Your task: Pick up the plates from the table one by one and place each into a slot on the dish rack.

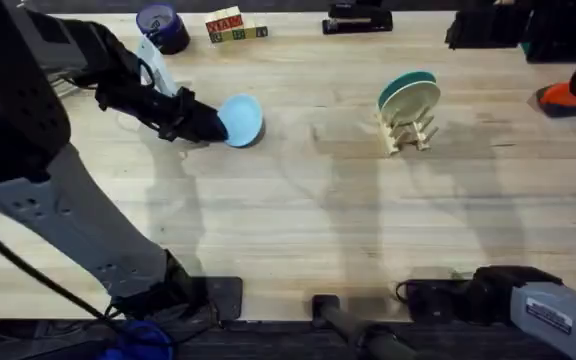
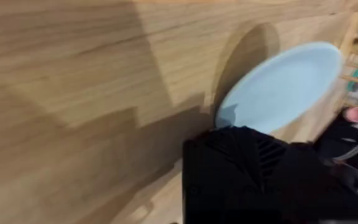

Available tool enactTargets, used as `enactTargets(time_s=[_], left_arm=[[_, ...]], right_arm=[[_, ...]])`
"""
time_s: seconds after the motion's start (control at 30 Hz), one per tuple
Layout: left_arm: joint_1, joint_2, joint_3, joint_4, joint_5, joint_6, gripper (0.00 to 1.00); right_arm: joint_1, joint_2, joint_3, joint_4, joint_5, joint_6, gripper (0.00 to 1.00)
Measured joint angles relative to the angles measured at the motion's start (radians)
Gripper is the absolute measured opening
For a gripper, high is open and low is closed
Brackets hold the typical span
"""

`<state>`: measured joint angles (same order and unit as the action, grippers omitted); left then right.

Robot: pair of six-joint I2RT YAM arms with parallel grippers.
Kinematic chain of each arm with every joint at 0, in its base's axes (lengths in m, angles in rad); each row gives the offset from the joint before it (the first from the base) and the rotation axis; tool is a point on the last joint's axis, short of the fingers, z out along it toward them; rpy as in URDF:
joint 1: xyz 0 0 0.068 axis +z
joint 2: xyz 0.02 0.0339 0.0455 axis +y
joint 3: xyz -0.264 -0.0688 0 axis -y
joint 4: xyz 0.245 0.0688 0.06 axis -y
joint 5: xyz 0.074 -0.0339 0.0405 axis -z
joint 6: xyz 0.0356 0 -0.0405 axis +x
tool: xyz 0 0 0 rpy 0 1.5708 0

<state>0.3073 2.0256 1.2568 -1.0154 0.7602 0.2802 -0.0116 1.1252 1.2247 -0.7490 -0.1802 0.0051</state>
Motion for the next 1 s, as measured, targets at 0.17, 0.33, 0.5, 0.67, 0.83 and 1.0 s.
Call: enactTargets(time_s=[0.17, 0.33, 0.5, 0.67, 0.83, 1.0], left_arm=[[0.000, 0.045, 0.006, -0.011, 0.074, -0.003, 0.043], [0.000, 0.051, 0.006, -0.011, 0.086, -0.003, 0.043], [0.000, 0.051, 0.006, -0.011, 0.086, -0.003, 0.042], [0.000, 0.051, 0.006, -0.011, 0.086, -0.003, 0.042], [0.000, 0.051, 0.006, -0.011, 0.086, -0.003, 0.042], [0.000, 0.051, 0.006, -0.010, 0.086, -0.004, 0.042]], right_arm=[[0.000, 0.000, 0.000, 0.000, 0.000, 0.000, 0.995], [0.000, 0.000, 0.000, 0.000, 0.000, 0.000, 0.993], [0.000, 0.000, 0.000, 0.000, 0.000, 0.000, 0.994], [0.000, 0.000, 0.000, 0.000, 0.000, 0.000, 0.993], [0.000, 0.000, 0.000, 0.000, 0.000, 0.003, 0.993], [0.000, 0.000, 0.000, 0.001, -0.010, 0.037, 0.994]])
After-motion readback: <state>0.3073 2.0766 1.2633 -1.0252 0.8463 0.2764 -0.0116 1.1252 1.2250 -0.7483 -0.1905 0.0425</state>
